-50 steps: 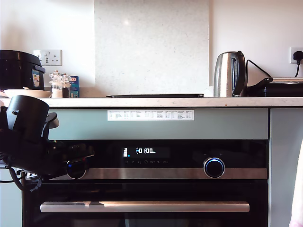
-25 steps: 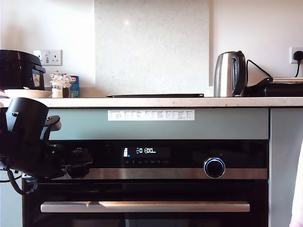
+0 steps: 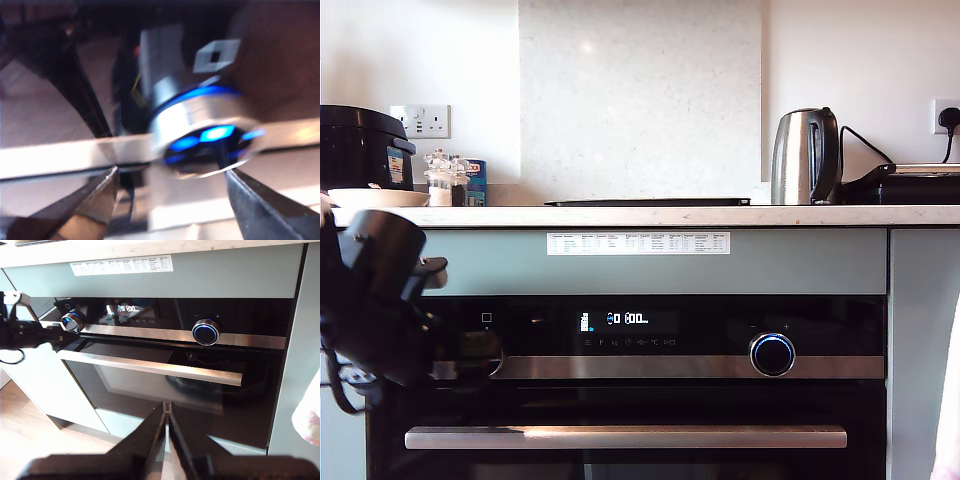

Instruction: Switch the oven into microwave mode by turning the left rotary switch to the microwave symbol

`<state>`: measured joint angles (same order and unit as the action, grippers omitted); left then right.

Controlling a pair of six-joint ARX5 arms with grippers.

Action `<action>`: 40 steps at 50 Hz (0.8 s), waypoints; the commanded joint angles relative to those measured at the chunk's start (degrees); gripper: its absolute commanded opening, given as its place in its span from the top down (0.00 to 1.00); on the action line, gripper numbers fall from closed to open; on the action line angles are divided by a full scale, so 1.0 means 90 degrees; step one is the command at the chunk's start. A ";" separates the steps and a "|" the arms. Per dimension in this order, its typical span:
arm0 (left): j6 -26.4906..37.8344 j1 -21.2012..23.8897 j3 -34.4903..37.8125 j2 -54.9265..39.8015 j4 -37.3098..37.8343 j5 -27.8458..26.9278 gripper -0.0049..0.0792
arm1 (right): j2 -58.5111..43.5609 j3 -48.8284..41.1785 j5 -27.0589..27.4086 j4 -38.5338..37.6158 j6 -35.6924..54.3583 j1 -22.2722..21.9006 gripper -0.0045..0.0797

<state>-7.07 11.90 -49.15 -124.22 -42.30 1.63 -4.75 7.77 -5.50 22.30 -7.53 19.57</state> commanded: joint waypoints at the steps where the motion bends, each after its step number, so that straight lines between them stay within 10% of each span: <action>1: 0.0005 -0.0017 -0.0061 0.0415 -0.0024 0.0012 0.22 | -0.0036 -0.0029 0.0010 -0.0061 -0.0017 0.0007 0.96; 20: 0.0005 0.0172 -0.0058 0.1309 0.1710 -0.0129 0.25 | -0.0036 -0.0029 0.0010 -0.0066 -0.0015 0.0007 0.96; 29: 0.0010 0.0396 -0.0058 0.1882 0.2793 -0.0134 0.54 | -0.0036 -0.0029 0.0010 -0.0070 -0.0012 0.0007 0.96; 36: 0.0007 0.0583 -0.0058 0.2489 0.3572 -0.0129 0.98 | -0.0036 -0.0029 0.0022 -0.0073 -0.0007 0.0007 0.96; 40: 0.0005 0.0668 -0.0058 0.2844 0.3949 -0.0131 0.96 | -0.0036 -0.0029 0.0100 -0.0068 0.0007 0.0007 0.96</action>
<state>-7.07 17.50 -49.76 -100.49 -7.99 0.54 -4.75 7.77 -5.08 22.24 -7.49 19.57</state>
